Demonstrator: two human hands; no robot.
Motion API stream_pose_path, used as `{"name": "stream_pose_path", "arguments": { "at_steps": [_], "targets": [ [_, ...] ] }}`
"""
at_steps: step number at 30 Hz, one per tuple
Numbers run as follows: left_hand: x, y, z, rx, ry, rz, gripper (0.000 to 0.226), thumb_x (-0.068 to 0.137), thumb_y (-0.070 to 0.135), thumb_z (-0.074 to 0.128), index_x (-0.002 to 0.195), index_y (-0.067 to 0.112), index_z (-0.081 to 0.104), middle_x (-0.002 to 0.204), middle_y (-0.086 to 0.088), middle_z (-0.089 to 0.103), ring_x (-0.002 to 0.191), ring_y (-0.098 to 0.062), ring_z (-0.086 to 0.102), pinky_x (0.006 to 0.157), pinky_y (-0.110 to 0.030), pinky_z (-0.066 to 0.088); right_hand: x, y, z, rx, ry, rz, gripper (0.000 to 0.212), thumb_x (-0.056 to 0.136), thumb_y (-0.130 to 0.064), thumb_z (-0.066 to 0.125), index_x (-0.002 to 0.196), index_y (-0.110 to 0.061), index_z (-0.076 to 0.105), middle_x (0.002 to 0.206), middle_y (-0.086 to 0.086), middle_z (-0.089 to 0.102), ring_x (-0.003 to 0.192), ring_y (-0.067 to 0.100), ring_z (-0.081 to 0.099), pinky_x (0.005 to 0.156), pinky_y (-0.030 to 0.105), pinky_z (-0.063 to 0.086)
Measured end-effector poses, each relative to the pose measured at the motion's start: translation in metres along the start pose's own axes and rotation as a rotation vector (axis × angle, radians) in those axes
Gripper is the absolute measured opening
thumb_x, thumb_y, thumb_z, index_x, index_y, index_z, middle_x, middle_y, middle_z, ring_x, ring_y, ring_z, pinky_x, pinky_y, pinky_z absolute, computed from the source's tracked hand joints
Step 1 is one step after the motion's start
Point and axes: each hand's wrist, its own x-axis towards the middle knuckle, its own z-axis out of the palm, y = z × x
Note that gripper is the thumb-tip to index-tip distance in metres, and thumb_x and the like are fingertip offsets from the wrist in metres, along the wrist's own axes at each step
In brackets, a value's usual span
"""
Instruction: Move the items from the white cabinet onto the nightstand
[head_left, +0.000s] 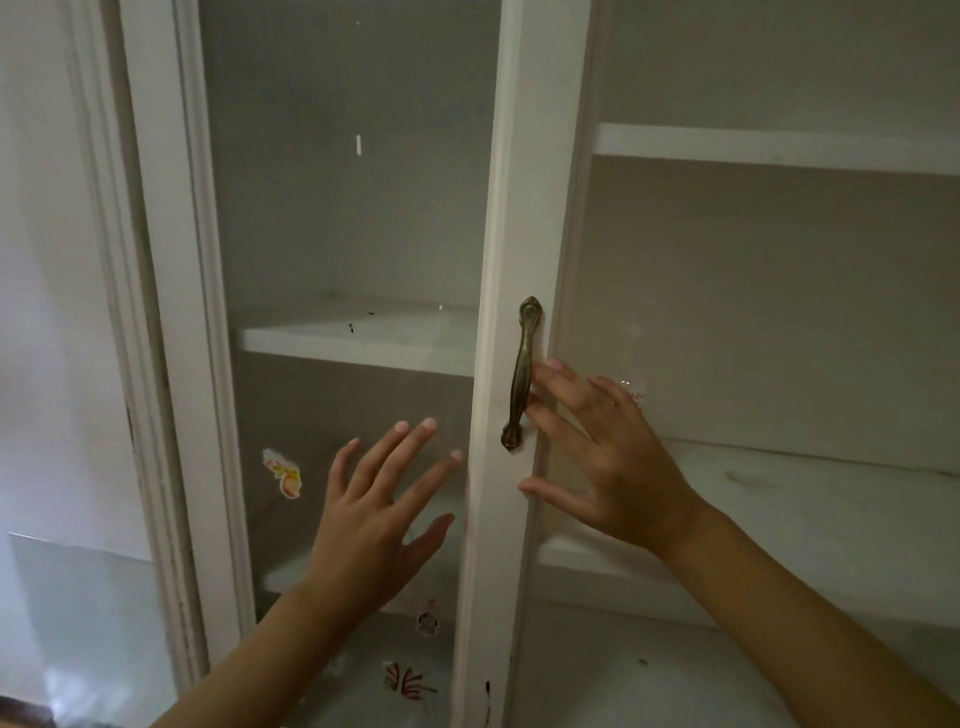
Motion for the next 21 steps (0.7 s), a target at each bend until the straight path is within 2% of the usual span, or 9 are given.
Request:
{"name": "stream_pose_path", "arguments": {
  "at_steps": [5, 9, 13, 17, 21],
  "targets": [
    [-0.002, -0.002, 0.004, -0.004, 0.027, 0.011, 0.069, 0.088, 0.044, 0.075, 0.15, 0.03, 0.051, 0.167, -0.006, 0.031, 0.155, -0.028, 0.027, 0.114, -0.065, 0.031, -0.002, -0.001, 0.002, -0.002, 0.007, 0.017, 0.076, 0.092, -0.052, 0.073, 0.149, -0.007, 0.053, 0.165, 0.014, 0.033, 0.156, 0.028, 0.025, 0.116, 0.056, 0.035],
    [-0.003, -0.002, 0.005, -0.008, 0.017, 0.0, 0.067, 0.09, 0.045, 0.071, 0.152, 0.031, 0.049, 0.168, -0.006, 0.03, 0.155, -0.028, 0.026, 0.115, -0.065, 0.03, -0.004, -0.005, 0.002, -0.023, -0.021, 0.04, 0.077, 0.094, -0.052, 0.07, 0.152, -0.008, 0.048, 0.167, 0.014, 0.028, 0.158, 0.027, 0.021, 0.117, 0.058, 0.033],
    [-0.004, 0.003, -0.001, 0.003, -0.065, -0.018, 0.066, 0.092, 0.046, 0.064, 0.154, 0.031, 0.045, 0.169, -0.005, 0.025, 0.157, -0.027, 0.021, 0.118, -0.064, 0.027, -0.009, -0.008, -0.003, -0.044, -0.059, 0.036, 0.077, 0.097, -0.052, 0.066, 0.156, -0.01, 0.042, 0.17, 0.012, 0.021, 0.159, 0.027, 0.016, 0.117, 0.059, 0.031],
    [-0.008, 0.015, -0.012, -0.042, -0.129, -0.097, 0.066, 0.093, 0.05, 0.058, 0.155, 0.031, 0.043, 0.172, -0.002, 0.018, 0.159, -0.026, 0.015, 0.121, -0.061, 0.027, -0.034, -0.011, -0.004, 0.03, -0.07, 0.067, 0.078, 0.097, -0.051, 0.066, 0.159, -0.015, 0.037, 0.17, 0.009, 0.022, 0.159, 0.026, 0.017, 0.12, 0.058, 0.028],
    [-0.019, 0.038, -0.022, -0.157, -0.159, -0.226, 0.069, 0.092, 0.054, 0.06, 0.155, 0.035, 0.041, 0.172, 0.004, 0.013, 0.159, -0.022, 0.01, 0.121, -0.058, 0.029, -0.07, -0.009, 0.001, 0.099, -0.065, 0.138, 0.071, 0.096, -0.048, 0.066, 0.154, -0.012, 0.046, 0.168, 0.01, 0.028, 0.157, 0.027, 0.023, 0.117, 0.055, 0.032]
  ]
}}
